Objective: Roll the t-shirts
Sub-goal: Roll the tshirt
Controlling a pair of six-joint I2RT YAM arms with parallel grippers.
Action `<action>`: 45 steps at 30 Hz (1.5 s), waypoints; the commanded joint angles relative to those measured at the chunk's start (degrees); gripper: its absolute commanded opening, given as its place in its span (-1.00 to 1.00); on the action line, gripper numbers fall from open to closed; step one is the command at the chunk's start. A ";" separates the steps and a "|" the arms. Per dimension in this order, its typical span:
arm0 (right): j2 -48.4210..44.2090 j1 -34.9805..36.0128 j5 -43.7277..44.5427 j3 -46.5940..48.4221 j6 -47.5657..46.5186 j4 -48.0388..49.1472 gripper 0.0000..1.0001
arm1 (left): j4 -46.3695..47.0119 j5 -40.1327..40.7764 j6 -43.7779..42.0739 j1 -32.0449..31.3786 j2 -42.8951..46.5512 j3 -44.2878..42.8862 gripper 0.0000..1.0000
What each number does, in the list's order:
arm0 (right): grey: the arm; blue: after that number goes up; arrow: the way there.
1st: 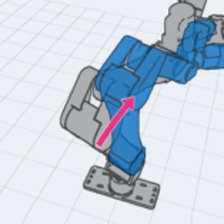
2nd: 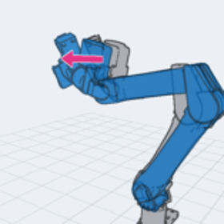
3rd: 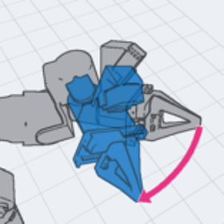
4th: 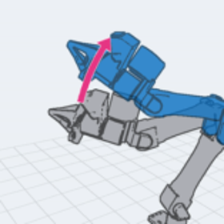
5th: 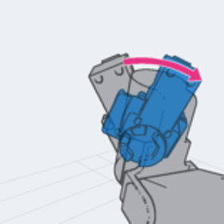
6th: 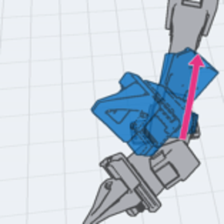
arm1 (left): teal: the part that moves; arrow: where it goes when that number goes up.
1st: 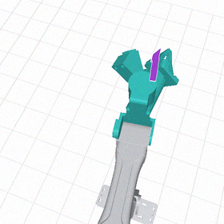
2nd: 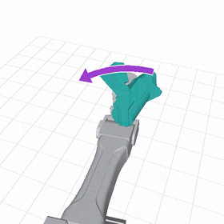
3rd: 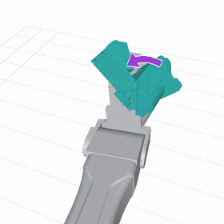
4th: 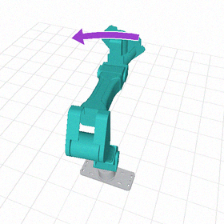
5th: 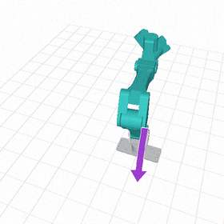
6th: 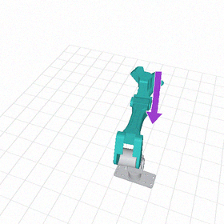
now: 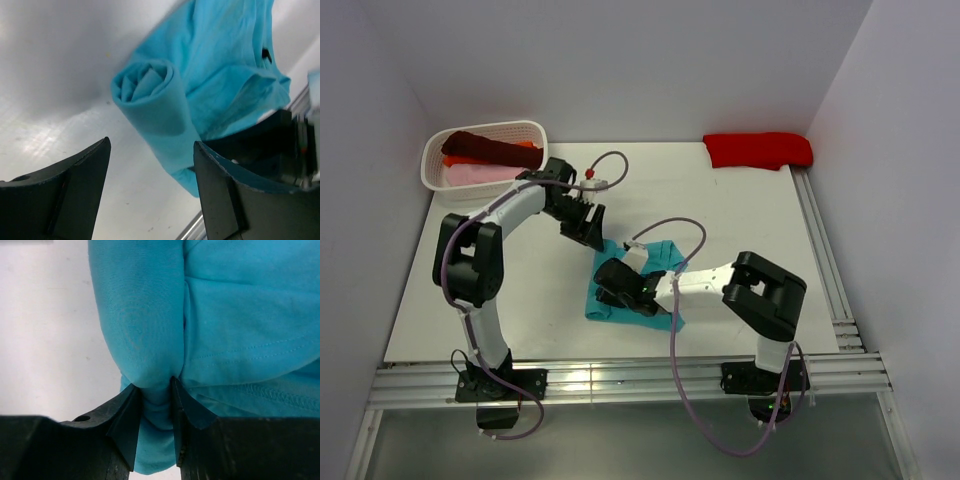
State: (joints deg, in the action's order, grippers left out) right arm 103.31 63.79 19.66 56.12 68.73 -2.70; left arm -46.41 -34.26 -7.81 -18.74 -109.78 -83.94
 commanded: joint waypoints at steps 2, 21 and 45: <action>-2.05 -2.00 -7.08 -9.78 3.25 12.61 -0.29 | -0.17 -8.01 -5.19 0.90 0.97 3.87 0.46; 0.76 -5.08 -12.98 -19.91 5.98 30.04 -0.28 | 15.48 -5.57 7.02 0.99 -4.83 9.94 0.17; -1.53 3.79 11.71 15.15 -2.02 -28.14 0.23 | 12.75 17.38 9.75 -6.31 0.09 11.26 -0.42</action>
State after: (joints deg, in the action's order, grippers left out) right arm 101.49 66.22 24.16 66.43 68.03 -20.71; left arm -34.96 -24.29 2.85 -24.93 -109.86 -73.47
